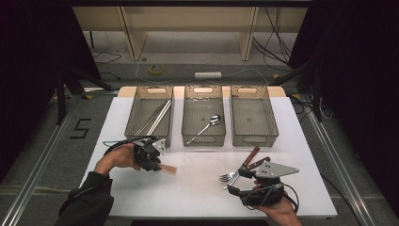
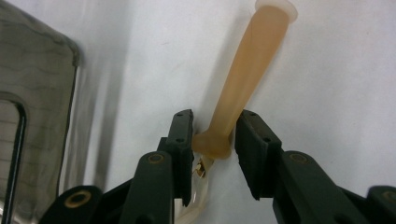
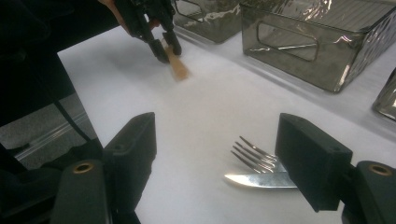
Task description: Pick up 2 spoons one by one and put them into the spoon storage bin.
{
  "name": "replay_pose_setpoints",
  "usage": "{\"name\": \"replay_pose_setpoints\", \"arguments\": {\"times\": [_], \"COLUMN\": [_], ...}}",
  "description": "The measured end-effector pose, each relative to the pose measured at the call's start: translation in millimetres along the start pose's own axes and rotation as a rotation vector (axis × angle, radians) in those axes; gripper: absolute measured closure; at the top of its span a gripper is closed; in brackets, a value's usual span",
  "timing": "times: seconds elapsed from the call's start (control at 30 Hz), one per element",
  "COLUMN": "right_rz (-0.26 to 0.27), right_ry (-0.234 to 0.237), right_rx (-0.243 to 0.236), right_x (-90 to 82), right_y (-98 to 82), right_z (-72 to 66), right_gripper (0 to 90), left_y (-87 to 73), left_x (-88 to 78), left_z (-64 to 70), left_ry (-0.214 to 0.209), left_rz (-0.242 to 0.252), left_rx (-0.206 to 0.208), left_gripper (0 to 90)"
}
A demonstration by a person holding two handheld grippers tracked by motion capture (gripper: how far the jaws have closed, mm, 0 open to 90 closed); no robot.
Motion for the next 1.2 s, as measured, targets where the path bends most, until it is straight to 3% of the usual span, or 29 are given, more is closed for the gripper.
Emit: {"name": "replay_pose_setpoints", "arguments": {"times": [0.23, 0.5, 0.93, 1.2], "right_rz": [0.001, 0.000, 0.003, 0.004], "right_ry": [0.002, 0.000, 0.000, -0.002], "right_rx": [-0.005, 0.000, -0.001, -0.001], "right_x": [0.4, -0.3, -1.1, -0.9], "right_y": [0.2, -0.2, 0.4, 0.3], "right_z": [-0.1, 0.5, 0.4, 1.0], "right_gripper": [30.2, 30.2, 30.2, 30.2], "left_y": [-0.4, 0.5, 8.5, 26.3], "left_x": [-1.0, -1.3, -19.4, -37.5], "left_z": [1.8, 1.2, 0.9, 4.3], "left_ry": [0.001, 0.015, 0.045, 0.061], "left_rz": [0.007, 0.029, 0.120, 0.195], "left_rx": [0.059, 0.069, 0.011, -0.047], "left_gripper": [72.1, 75.6, 75.7, 75.6]}}
Point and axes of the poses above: each handheld gripper's, and its own axes: x roughly forward along the jaws, y roughly out of its top, z roughly to its right, the point moved 8 cm from there along x, roughly forward along the jaws, and after that the axes turned 7 degrees about x, right-handed, at the moved point
